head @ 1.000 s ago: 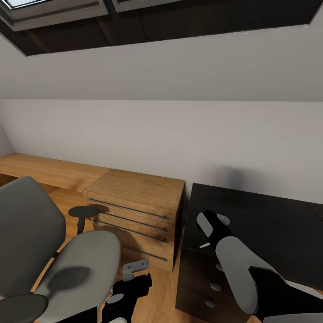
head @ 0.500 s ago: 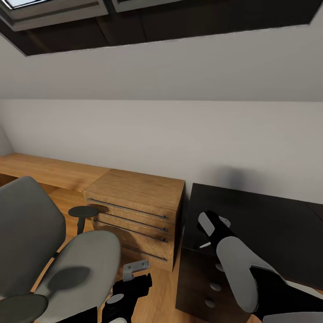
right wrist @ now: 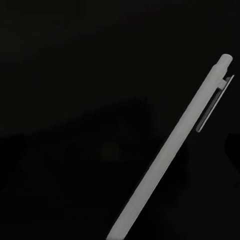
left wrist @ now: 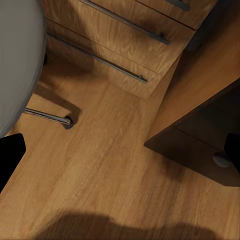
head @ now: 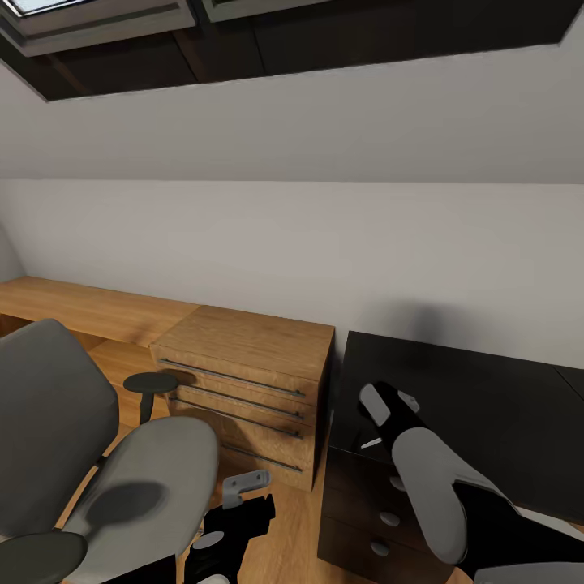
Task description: In the bedroom, organize the workspace by keeping the computer under the desk, ensuring the monitor is on the desk, placing the keyboard on the desk next to the monitor, placing the mouse on the desk next to the keyboard, moving the folder from the swivel chair onto the desk next to the mouse, stacking the notebook on top of the folder with the pen on top of the notebook, and positioning the swivel chair next to the desk.
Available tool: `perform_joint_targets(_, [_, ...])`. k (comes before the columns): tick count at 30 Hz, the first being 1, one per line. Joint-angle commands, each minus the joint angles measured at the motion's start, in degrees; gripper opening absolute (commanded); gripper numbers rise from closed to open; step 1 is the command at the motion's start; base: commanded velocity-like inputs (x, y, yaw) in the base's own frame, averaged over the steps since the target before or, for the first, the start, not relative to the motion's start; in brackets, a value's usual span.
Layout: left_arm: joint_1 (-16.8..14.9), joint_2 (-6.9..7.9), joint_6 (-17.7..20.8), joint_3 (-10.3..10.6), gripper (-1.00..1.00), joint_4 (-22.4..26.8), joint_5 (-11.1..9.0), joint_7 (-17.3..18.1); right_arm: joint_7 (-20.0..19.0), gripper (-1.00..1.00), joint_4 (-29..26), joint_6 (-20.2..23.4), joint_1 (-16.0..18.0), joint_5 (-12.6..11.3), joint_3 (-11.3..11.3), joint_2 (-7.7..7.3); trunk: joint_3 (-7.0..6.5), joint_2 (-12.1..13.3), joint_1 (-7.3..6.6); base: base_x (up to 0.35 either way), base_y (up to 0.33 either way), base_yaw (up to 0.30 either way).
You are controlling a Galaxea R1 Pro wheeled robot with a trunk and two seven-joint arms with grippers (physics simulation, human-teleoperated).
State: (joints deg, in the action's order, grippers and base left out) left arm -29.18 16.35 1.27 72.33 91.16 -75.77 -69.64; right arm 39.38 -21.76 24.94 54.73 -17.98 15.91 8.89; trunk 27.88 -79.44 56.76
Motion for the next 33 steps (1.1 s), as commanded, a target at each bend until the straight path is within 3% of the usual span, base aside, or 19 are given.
perform_joint_targets(1, [-0.1, 0.02, 0.1, 0.1, 1.00, 0.1, -0.1, -0.2, 0.3, 1.00, -0.1, 0.2, 0.0, -0.5, 0.6, 0.01, 0.07, 0.0, 0.00, 0.000, 0.000, 0.000])
perform_joint_targets(9, [-0.1, 0.08, 0.1, 0.1, 1.00, 0.1, -0.1, -0.2, 0.3, 1.00, -0.2, -0.3, 0.0, -1.0, 5.4, -0.25, 0.07, 0.0, 0.00, 0.000, 0.000, 0.000])
perform_joint_targets(19, [-0.1, 0.08, 0.1, 0.1, 1.00, 0.1, -0.1, -0.2, 0.4, 1.00, -0.2, -3.0, 0.0, -1.2, 6.6, -0.72, 0.07, 0.0, 0.00, 0.000, 0.000, 0.000])
perform_joint_targets(24, [-0.1, 0.08, 0.1, 0.1, 1.00, 0.1, -0.1, -0.2, 0.6, 1.00, -0.2, -3.3, 0.0, -1.8, 10.2, -1.05, 0.07, 0.0, 0.00, 0.000, 0.000, 0.000])
perform_joint_targets(33, [-0.1, 0.08, 0.1, 0.1, 1.00, 0.1, -0.2, -0.2, 0.6, 1.00, -0.1, -3.4, 0.0, -2.2, 12.8, -1.87, 0.07, 0.0, 0.00, 0.000, 0.000, 0.000])
